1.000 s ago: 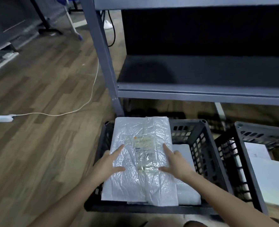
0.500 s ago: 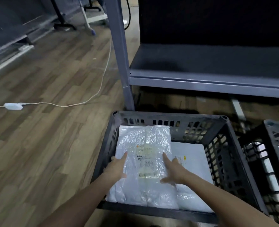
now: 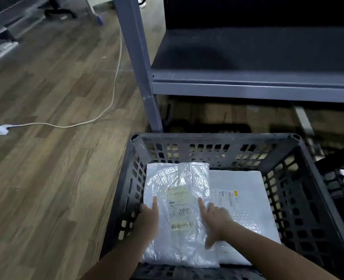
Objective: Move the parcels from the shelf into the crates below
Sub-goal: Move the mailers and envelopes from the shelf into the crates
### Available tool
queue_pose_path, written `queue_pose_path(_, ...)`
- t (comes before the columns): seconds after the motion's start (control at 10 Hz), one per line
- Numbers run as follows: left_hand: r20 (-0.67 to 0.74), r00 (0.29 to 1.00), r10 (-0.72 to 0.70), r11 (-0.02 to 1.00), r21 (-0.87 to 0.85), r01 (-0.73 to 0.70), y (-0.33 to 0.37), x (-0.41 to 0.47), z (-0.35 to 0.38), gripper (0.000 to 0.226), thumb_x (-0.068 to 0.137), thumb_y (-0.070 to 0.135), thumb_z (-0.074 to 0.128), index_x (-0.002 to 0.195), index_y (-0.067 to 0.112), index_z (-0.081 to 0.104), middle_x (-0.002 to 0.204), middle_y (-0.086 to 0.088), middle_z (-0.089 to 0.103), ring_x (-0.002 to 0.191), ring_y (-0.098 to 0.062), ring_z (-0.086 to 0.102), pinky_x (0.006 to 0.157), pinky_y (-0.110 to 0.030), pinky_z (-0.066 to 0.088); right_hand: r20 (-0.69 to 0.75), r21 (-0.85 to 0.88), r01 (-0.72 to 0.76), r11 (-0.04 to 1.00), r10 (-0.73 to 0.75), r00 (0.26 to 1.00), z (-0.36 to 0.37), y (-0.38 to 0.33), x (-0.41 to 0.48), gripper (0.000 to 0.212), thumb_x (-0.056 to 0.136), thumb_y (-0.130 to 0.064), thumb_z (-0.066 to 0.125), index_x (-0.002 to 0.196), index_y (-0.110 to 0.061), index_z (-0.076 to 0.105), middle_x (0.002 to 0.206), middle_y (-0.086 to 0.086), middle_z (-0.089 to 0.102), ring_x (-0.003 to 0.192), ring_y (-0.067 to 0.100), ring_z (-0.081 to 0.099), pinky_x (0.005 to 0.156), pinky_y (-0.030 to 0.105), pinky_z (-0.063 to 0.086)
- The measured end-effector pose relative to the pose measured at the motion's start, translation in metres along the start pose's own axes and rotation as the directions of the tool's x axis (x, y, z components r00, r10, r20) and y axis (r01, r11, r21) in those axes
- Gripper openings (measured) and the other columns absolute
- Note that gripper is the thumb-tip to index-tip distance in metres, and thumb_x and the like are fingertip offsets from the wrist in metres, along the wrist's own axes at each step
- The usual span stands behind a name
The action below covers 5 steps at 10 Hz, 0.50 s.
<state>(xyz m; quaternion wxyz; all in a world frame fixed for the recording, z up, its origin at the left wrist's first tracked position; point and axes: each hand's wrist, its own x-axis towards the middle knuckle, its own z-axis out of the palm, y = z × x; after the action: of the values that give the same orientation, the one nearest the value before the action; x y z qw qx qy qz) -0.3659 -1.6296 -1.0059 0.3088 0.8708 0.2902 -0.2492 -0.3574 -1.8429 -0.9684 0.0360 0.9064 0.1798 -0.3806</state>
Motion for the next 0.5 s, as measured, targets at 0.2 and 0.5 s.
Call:
queue_pose_path(0.2, -0.078, 0.997, -0.006, 0.992, 0.129, 0.016, 0.021, -0.028, -0.012, 0.073, 0.093, -0.003, 0.044, 0.151, 0.008, 0.001, 0.117, -0.016, 0.047, 0.094, -0.016, 0.059, 0.078, -0.023, 0.05, -0.042, -0.244, -0.009, 0.97, -0.001, 0.999, 0.007, -0.011, 0.016, 0.142, 0.061, -0.069, 0.071, 0.144, 0.003, -0.018, 0.122, 0.017, 0.047, 0.104, 0.026, 0.052, 0.092, 0.036, 0.041)
queue_pose_path(0.5, 0.42, 0.774, 0.474, 0.33, 0.73, -0.598, 0.072, 0.0, -0.018, 0.127, 0.062, 0.037, 0.083, 0.151, 0.02, -0.006, 0.158, -0.014, -0.011, 0.145, -0.037, 0.003, 0.114, -0.053, 0.014, -0.231, -0.192, 0.099, 0.976, -0.143, 0.962, -0.045, 0.017, 0.036, 0.131, 0.065, -0.07, 0.066, 0.148, -0.006, -0.014, 0.154, 0.017, -0.022, 0.145, 0.034, -0.012, 0.117, 0.041, -0.006)
